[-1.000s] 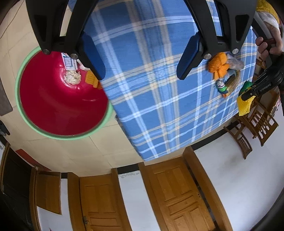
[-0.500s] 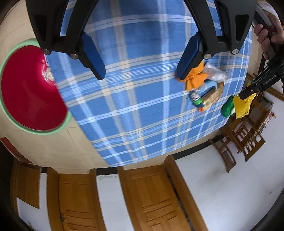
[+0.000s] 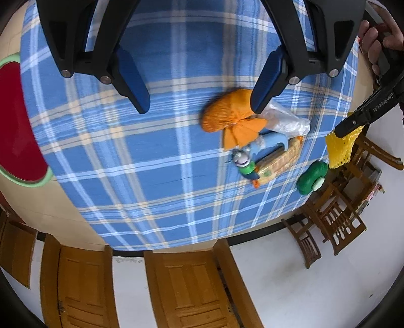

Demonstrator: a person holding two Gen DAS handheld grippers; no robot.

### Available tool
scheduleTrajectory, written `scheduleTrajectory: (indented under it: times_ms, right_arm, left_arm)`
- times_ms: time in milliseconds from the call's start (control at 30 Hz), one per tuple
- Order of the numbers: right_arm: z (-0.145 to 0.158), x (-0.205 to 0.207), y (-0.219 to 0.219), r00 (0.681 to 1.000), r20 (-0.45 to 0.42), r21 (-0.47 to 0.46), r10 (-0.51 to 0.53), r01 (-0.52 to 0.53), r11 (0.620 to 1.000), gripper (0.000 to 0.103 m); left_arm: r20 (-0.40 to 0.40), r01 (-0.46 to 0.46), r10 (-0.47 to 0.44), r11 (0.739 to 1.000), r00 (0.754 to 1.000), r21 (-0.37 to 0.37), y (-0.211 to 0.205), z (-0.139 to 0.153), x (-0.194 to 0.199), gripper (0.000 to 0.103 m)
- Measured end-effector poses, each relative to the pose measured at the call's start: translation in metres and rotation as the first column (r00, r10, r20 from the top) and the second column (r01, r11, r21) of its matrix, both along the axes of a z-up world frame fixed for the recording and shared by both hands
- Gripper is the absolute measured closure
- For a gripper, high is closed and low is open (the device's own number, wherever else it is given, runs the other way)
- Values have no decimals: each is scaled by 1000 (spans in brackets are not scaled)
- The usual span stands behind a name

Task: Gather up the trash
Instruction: 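Grasp the orange glove-like bag with the right tool while the left tool holds the net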

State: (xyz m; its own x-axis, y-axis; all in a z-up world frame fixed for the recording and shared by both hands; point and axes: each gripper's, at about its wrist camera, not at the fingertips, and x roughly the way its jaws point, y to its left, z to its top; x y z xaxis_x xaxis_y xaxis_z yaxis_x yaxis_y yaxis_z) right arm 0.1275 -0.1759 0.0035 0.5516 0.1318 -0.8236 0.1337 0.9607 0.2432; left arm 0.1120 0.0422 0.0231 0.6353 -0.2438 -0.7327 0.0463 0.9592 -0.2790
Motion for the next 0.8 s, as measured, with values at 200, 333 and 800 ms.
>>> scheduleTrajectory:
  times_ms: [200, 333, 800]
  right_arm:
    - [-10, 9, 17, 999, -22, -5, 29, -29, 1000, 36]
    - [-13, 9, 23, 999, -15, -7, 37, -37, 999, 50]
    - [-2, -10, 18, 997, 42, 1, 58, -58, 998, 78]
  left_arm:
    - [-16, -21, 21, 1000, 1000, -5, 11, -7, -3, 77]
    - [-29, -25, 25, 1000, 999, -11, 15, -12, -4, 77]
    - [-23, -8, 8, 1000, 1000, -15, 11, -9, -10, 77]
